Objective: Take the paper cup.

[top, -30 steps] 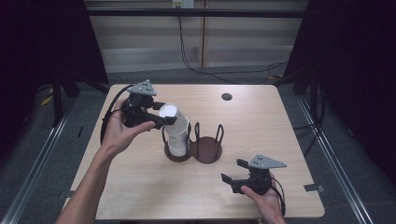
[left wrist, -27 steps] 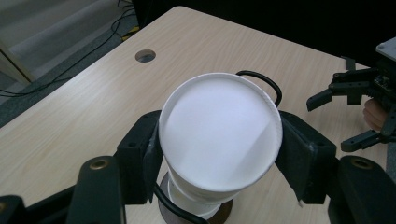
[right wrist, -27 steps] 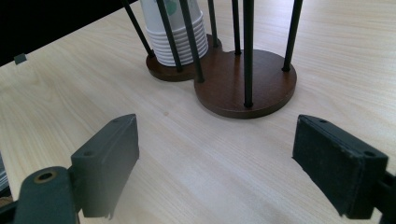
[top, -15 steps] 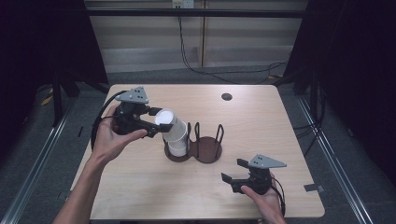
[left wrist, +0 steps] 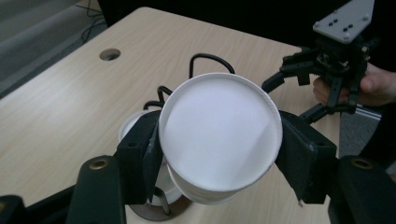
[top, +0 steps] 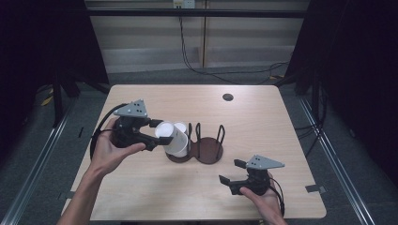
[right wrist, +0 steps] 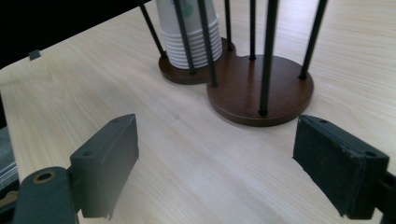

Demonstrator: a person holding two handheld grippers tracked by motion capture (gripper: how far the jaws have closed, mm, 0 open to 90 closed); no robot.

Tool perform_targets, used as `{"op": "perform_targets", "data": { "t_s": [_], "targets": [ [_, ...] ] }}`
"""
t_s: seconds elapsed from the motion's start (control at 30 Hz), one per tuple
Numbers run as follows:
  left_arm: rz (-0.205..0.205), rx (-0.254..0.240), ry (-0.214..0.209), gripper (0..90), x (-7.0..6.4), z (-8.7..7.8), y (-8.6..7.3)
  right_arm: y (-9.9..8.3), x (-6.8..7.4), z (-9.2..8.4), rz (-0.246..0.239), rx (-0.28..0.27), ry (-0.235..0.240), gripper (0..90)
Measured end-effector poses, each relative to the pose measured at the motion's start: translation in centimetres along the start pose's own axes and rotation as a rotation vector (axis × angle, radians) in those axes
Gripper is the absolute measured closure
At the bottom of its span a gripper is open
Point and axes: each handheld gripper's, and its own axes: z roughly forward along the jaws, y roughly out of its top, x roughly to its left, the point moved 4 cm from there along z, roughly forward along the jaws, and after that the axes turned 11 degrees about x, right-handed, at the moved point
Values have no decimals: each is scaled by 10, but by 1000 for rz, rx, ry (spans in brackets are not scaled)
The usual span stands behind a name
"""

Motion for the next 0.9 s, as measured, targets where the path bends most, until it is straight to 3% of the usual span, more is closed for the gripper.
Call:
{"op": "perform_targets", "data": {
  "t_s": [0.17, 0.5, 0.7, 0.9],
  "targets": [
    [13, 19, -11, 369, -4, 6, -11, 6, 7, 2, -17, -4, 18, 136],
    [-13, 3, -63, 369, -9, 16, -26, 25, 18, 2, -64, -19, 40, 137],
    [-14, 20, -90, 368, -13, 27, -38, 43, 30, 10, -100, -30, 89, 138],
    [-32, 6, -106, 369, -13, 34, -45, 56, 39, 16, -141, -27, 141, 139]
  ]
}}
